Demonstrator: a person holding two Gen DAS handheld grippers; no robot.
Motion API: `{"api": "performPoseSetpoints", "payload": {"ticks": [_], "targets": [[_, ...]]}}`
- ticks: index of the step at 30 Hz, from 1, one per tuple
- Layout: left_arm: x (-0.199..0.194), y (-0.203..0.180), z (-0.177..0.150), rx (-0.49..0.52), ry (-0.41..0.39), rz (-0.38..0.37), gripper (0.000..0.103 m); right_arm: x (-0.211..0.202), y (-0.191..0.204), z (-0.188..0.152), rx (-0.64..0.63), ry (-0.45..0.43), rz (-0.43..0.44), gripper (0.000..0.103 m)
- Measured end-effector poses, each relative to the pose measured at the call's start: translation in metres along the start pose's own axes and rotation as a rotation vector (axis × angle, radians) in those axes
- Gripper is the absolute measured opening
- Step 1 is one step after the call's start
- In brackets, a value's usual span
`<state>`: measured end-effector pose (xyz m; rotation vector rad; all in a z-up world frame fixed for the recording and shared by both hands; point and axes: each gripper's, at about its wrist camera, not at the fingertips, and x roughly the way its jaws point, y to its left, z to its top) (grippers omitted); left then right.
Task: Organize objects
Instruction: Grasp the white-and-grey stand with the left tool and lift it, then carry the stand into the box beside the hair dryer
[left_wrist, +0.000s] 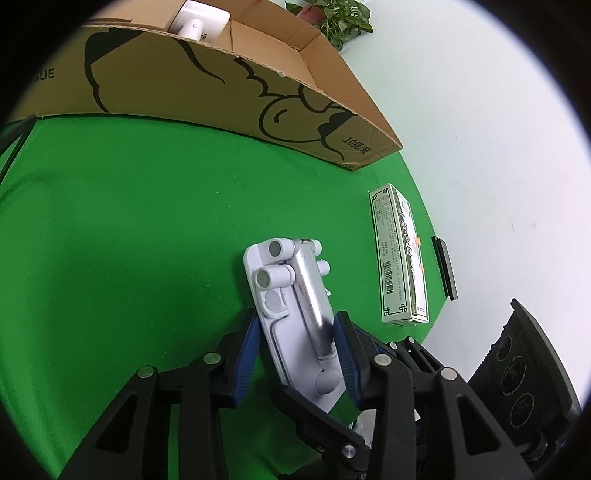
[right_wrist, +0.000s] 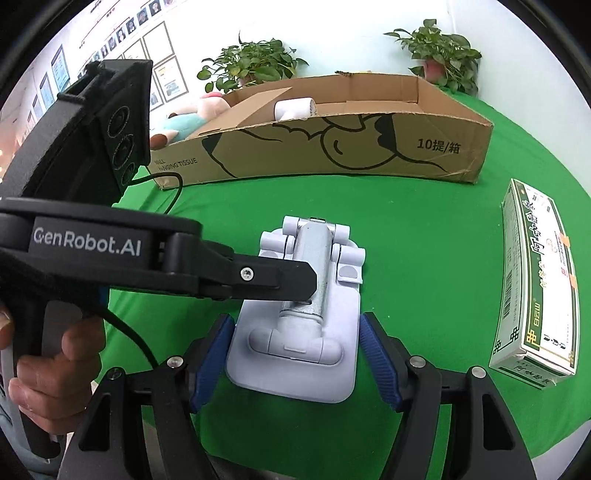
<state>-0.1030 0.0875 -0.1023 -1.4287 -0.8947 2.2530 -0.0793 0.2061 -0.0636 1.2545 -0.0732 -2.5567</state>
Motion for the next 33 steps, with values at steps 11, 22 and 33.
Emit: {"api": "performPoseSetpoints", "payload": {"ticks": [11, 22, 33], "targets": [[-0.050, -0.019, 0.023, 0.056, -0.126, 0.007, 0.037, -0.024, 0.018, 0.021, -0.066, -0.133, -0.029, 0.065], [-0.093, -0.065, 0.059, 0.181, -0.260, 0.036, 0.037, -0.052, 0.033, 0.081, -0.147, -0.302, -0.051, 0.065], [-0.105, -0.099, 0.096, 0.245, -0.301, 0.036, 0.037, -0.061, 0.035, 0.130, -0.141, -0.376, -0.083, 0.065]]}}
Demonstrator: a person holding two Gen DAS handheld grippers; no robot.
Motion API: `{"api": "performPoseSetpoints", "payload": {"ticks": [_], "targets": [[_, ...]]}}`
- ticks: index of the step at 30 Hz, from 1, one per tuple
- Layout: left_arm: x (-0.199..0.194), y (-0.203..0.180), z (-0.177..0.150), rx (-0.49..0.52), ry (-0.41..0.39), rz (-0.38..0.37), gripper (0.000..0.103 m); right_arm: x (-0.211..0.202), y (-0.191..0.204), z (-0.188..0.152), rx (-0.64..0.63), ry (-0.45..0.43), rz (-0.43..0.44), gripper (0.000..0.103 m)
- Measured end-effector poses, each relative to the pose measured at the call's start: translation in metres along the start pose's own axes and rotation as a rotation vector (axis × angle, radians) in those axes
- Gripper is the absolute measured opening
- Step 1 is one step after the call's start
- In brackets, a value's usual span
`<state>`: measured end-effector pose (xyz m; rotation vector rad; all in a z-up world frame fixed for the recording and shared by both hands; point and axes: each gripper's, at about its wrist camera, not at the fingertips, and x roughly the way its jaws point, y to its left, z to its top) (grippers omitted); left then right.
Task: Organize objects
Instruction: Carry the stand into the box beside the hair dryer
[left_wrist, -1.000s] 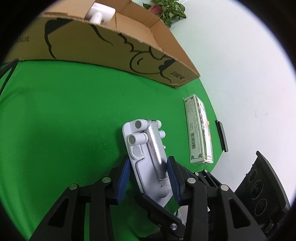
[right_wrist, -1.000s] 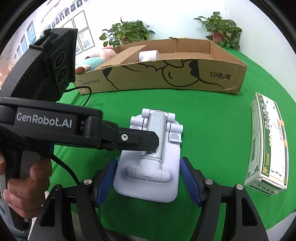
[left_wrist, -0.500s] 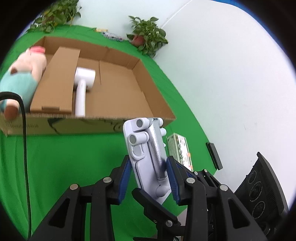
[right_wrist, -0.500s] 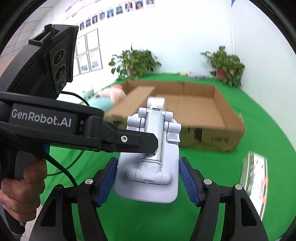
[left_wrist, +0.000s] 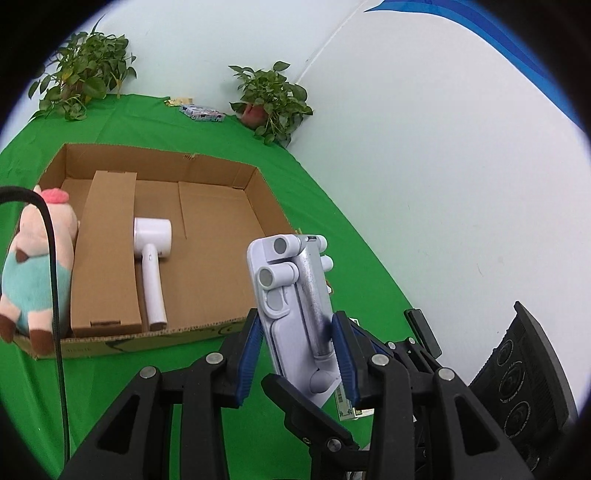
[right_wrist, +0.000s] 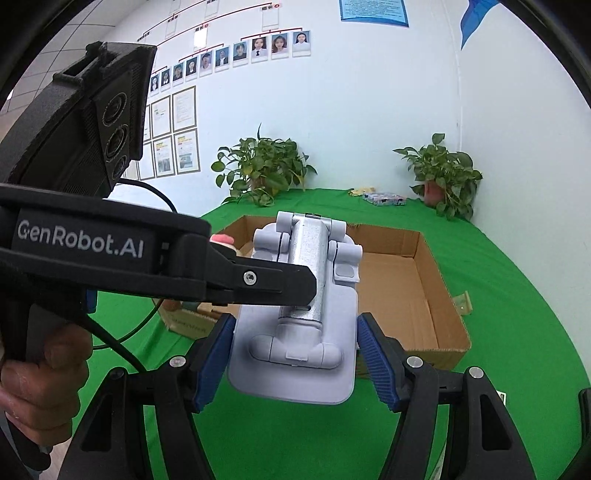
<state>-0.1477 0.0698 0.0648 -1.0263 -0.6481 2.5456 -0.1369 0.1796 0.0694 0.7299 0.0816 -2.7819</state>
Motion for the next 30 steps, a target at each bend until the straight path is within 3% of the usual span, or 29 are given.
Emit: {"api": "performPoseSetpoints", "payload": {"ticks": [12, 24, 30], "targets": [[0.010, 0.009, 0.037, -0.007, 0.010, -0.002, 0.037, 0.015, -0.002, 0.025, 0.004, 0.010, -0.007, 0.065], [0.038, 0.025, 0.081, -0.025, 0.048, 0.014, 0.036, 0.057, -0.016, 0.062, 0.023, 0.044, -0.003, 0.064], [0.062, 0.041, 0.088, -0.062, 0.094, 0.022, 0.037, 0.092, -0.029, 0.072, 0.055, 0.101, 0.012, 0.065]]}}
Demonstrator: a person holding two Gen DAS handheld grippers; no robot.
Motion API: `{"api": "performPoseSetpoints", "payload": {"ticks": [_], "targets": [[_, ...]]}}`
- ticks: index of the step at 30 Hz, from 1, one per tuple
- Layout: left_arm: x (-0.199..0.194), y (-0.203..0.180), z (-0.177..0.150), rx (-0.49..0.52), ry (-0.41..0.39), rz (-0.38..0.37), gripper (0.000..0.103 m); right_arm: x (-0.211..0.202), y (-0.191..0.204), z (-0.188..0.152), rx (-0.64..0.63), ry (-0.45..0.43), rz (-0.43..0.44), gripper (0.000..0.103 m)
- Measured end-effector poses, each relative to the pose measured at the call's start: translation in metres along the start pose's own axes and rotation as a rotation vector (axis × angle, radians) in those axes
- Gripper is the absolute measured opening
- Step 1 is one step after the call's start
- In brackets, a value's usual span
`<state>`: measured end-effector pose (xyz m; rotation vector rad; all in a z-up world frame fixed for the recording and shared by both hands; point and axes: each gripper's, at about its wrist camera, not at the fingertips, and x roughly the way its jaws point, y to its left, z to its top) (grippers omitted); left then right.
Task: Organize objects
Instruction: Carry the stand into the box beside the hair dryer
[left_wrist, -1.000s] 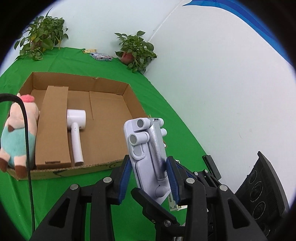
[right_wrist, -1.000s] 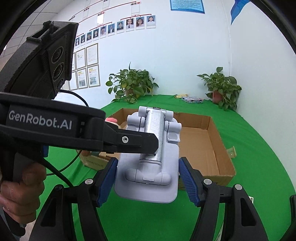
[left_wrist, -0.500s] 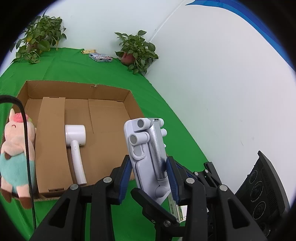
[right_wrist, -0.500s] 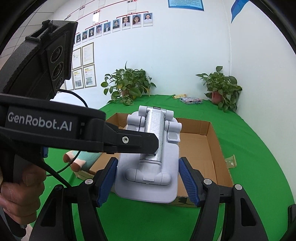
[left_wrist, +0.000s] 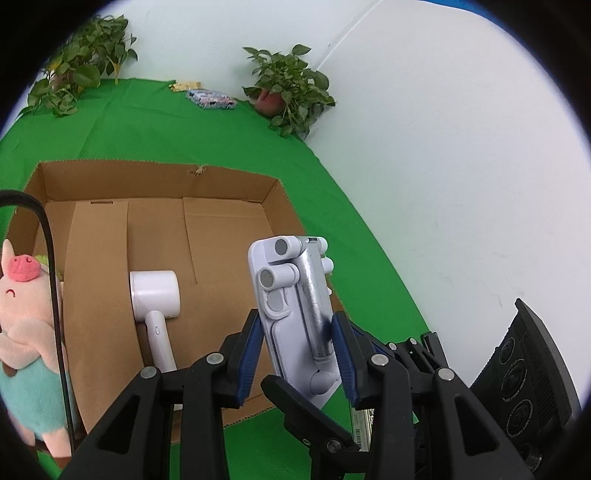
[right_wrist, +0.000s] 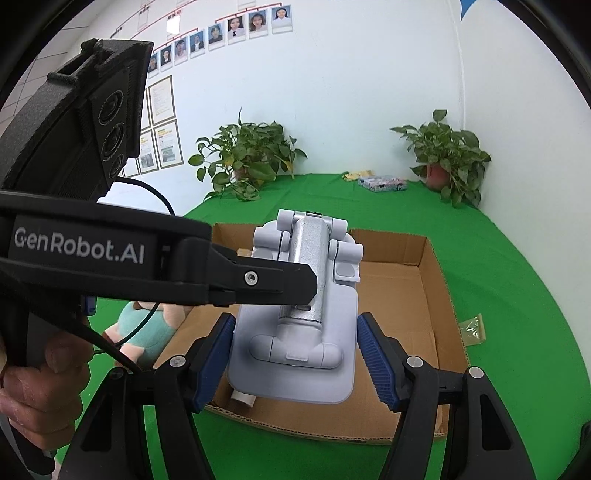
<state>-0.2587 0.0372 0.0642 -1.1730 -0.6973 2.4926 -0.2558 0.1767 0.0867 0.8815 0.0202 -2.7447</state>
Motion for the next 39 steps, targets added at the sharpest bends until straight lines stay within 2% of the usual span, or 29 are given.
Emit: {"api": "performPoseSetpoints", "payload": {"ticks": [5, 13, 23, 27, 37, 39], "targets": [[0.023, 0.014, 0.003, -0.045, 0.043, 0.001, 0.037, 0.031, -0.011, 0.001, 0.010, 0.067, 0.006, 0.065], [0.058, 0.038, 0.004, -0.112, 0.125, 0.045, 0.036, 0.080, -0.036, -0.007, 0.071, 0.167, 0.048, 0.064], [0.091, 0.064, -0.012, -0.181, 0.246, 0.118, 0.036, 0.135, -0.061, -0.035, 0.175, 0.310, 0.123, 0.064], [0.095, 0.073, -0.020, -0.209, 0.280, 0.134, 0.036, 0.145, -0.061, -0.045, 0.194, 0.358, 0.135, 0.064], [0.083, 0.069, -0.020, -0.187, 0.276, 0.193, 0.033, 0.144, -0.053, -0.057, 0.208, 0.402, 0.150, 0.064], [0.075, 0.069, -0.018, -0.193, 0.257, 0.172, 0.033, 0.146, -0.049, -0.059, 0.185, 0.414, 0.124, 0.064]]}}
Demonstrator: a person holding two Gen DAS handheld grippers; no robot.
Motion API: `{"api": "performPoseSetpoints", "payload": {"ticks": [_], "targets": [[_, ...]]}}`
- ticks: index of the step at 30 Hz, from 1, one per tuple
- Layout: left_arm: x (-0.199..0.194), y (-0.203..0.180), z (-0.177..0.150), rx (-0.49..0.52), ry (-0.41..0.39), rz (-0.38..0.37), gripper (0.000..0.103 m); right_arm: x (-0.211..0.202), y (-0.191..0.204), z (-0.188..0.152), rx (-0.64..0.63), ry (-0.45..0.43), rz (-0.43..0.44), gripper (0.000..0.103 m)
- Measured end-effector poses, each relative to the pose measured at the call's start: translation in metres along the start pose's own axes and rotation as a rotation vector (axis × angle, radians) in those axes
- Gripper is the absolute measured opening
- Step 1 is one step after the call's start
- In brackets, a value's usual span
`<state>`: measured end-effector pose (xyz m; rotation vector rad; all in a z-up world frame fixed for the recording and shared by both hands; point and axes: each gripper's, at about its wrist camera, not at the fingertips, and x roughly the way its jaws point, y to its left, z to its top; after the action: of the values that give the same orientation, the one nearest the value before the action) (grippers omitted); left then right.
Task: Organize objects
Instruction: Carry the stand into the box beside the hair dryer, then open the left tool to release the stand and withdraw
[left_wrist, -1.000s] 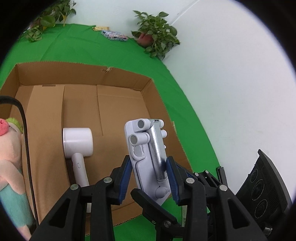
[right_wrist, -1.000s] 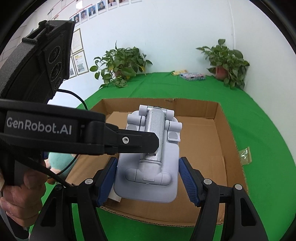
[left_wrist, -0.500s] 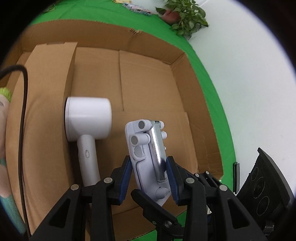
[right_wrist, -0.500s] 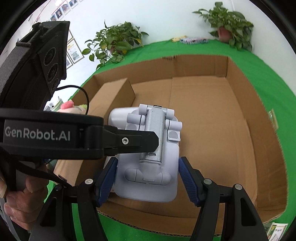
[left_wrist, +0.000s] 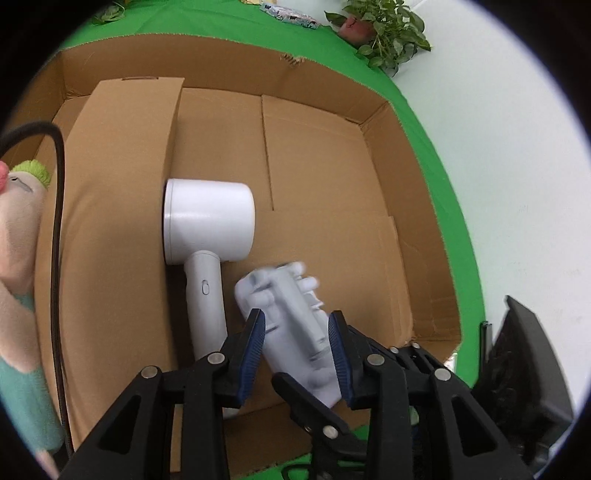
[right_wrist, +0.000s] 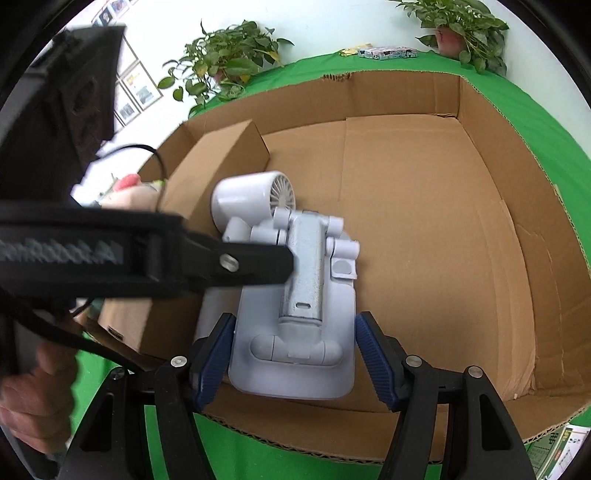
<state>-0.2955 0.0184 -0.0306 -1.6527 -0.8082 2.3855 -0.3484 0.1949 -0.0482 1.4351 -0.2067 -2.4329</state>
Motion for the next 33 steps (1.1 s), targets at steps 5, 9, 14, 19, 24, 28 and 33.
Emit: {"api": "performPoseSetpoints", "payload": {"ticks": [5, 9, 14, 19, 24, 28, 33], "targets": [[-0.026, 0.009, -0.006, -0.003, -0.056, 0.004, 0.033, 0.007, 0.008, 0.001, -0.015, 0.045, -0.001, 0.064], [-0.042, 0.018, -0.017, -0.004, -0.088, 0.018, 0.033, 0.004, 0.011, 0.003, -0.011, 0.046, 0.033, 0.064], [-0.054, 0.035, -0.026, -0.030, -0.111, 0.025, 0.033, 0.012, 0.014, 0.003, -0.018, 0.076, -0.007, 0.042], [-0.050, 0.042, -0.029, -0.045, -0.118, 0.027, 0.033, 0.016, 0.021, 0.006, 0.024, 0.087, -0.048, 0.026], [-0.049, 0.044, -0.035, -0.048, -0.126, 0.023, 0.033, 0.021, 0.022, 0.011, 0.106, 0.087, -0.044, 0.020], [-0.053, 0.042, -0.041, -0.039, -0.133, 0.031, 0.033, 0.024, 0.029, 0.013, 0.120, 0.087, -0.060, 0.020], [-0.056, 0.040, -0.045, -0.025, -0.164, 0.043, 0.033, 0.020, 0.035, 0.009, 0.056, 0.080, -0.065, 0.022]]}}
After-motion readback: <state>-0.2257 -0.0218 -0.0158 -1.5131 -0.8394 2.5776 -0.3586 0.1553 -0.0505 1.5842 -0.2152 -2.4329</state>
